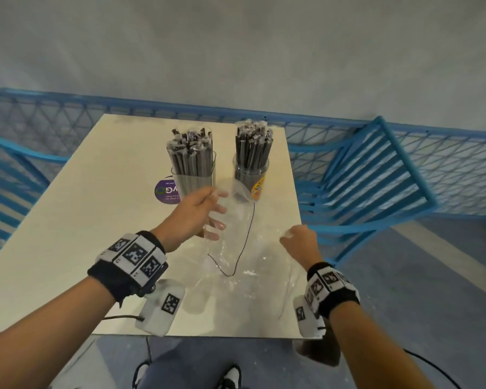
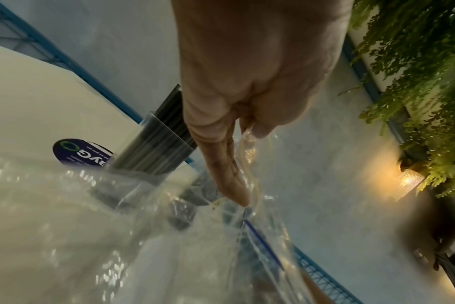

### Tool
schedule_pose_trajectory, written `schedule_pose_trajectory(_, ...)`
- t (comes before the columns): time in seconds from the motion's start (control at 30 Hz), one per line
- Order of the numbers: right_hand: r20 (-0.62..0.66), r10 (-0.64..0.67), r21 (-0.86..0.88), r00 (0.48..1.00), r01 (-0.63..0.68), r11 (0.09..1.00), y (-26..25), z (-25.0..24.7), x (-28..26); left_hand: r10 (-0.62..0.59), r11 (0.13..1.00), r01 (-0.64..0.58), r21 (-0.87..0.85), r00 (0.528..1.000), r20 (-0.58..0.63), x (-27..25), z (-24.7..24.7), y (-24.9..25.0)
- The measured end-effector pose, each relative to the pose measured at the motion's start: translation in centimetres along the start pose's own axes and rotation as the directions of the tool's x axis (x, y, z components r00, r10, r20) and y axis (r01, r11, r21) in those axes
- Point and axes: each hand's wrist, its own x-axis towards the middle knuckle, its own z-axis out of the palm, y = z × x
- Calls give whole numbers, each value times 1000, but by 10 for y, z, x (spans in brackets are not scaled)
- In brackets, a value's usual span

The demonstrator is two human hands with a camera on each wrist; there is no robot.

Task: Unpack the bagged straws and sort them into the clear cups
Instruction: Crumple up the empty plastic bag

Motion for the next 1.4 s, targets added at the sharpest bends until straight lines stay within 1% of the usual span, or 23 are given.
schedule_pose_trajectory(0.1,-183,-80,223,980,120,967,-10,-29,-4,54,998,-55,13,998,30,-4,11,10)
schedule_pose_trajectory(0.17,-299,-184,260,936,265,928,-16,-48,-10,105,994,-107,37,993,60,-4,17,16)
schedule_pose_trajectory(0.2,-326,-236,286,915,334,898,-18,-56,-13,132,989,-137,48,987,88,-4,20,19)
schedule_pose_trajectory(0.27,-317,-267,422,910,387,819,-25,-73,-24,178,980,-191,56,966,186,-4,25,23)
schedule_pose_trajectory(0.4,-198,-245,761,949,307,572,-41,-98,-49,179,984,-163,-74,913,366,5,35,29)
schedule_pose_trajectory(0.47,-121,-226,878,967,211,430,-46,-103,-56,228,973,-220,-63,916,331,10,41,33)
schedule_pose_trajectory(0.5,-87,-221,912,971,167,376,-49,-104,-58,288,949,-313,35,908,303,11,45,36)
schedule_pose_trajectory(0.57,-55,-222,947,974,121,299,-55,-104,-65,393,809,-479,340,871,294,19,51,33)
schedule_pose_trajectory(0.63,-36,-224,969,974,89,232,-64,-106,-70,415,651,-485,583,871,262,23,60,33)
schedule_pose_trajectory(0.7,-6,-212,983,977,45,178,-71,-108,-73,456,575,-457,678,868,198,26,66,36)
schedule_pose_trajectory(0.77,-2,-172,989,985,28,148,-74,-109,-73,496,616,-510,600,843,208,29,67,43)
schedule_pose_trajectory(0.83,3,-159,989,987,20,147,-72,-108,-71,501,728,-556,401,831,242,33,65,42)
schedule_pose_trajectory(0.9,-9,-125,979,992,35,203,-72,-111,-70,490,787,-546,286,836,248,37,62,39)
schedule_pose_trajectory(0.97,-147,-36,900,989,149,409,-73,-119,-71,475,785,-529,323,848,235,42,58,34)
schedule_pose_trajectory(1.0,-259,6,826,966,218,519,-71,-124,-72,488,759,-543,359,840,239,44,56,32)
schedule_pose_trajectory(1.03,-372,10,751,928,295,591,-69,-130,-75,506,727,-568,385,823,260,46,55,29)
schedule_pose_trajectory(1.1,-509,-98,618,855,442,650,-65,-141,-83,525,679,-606,415,796,303,51,54,25)
schedule_pose_trajectory(1.13,-508,-185,562,841,487,669,-65,-144,-88,525,653,-620,435,785,329,51,55,25)
schedule_pose_trajectory(1.2,-353,-314,421,881,449,788,-62,-141,-88,543,641,-644,417,765,346,54,60,28)
schedule_pose_trajectory(1.23,-237,-328,340,914,395,854,-59,-135,-86,550,680,-638,363,770,324,56,63,30)
schedule_pose_trajectory(1.27,-155,-321,307,934,354,883,-55,-127,-84,537,756,-601,261,796,280,59,67,34)
schedule_pose_trajectory(1.33,-115,-322,423,940,339,840,-43,-110,-81,459,884,-466,-28,857,233,60,78,42)
schedule_pose_trajectory(1.4,-111,-266,631,957,275,725,-29,-103,-80,409,906,-371,-203,891,199,55,96,46)
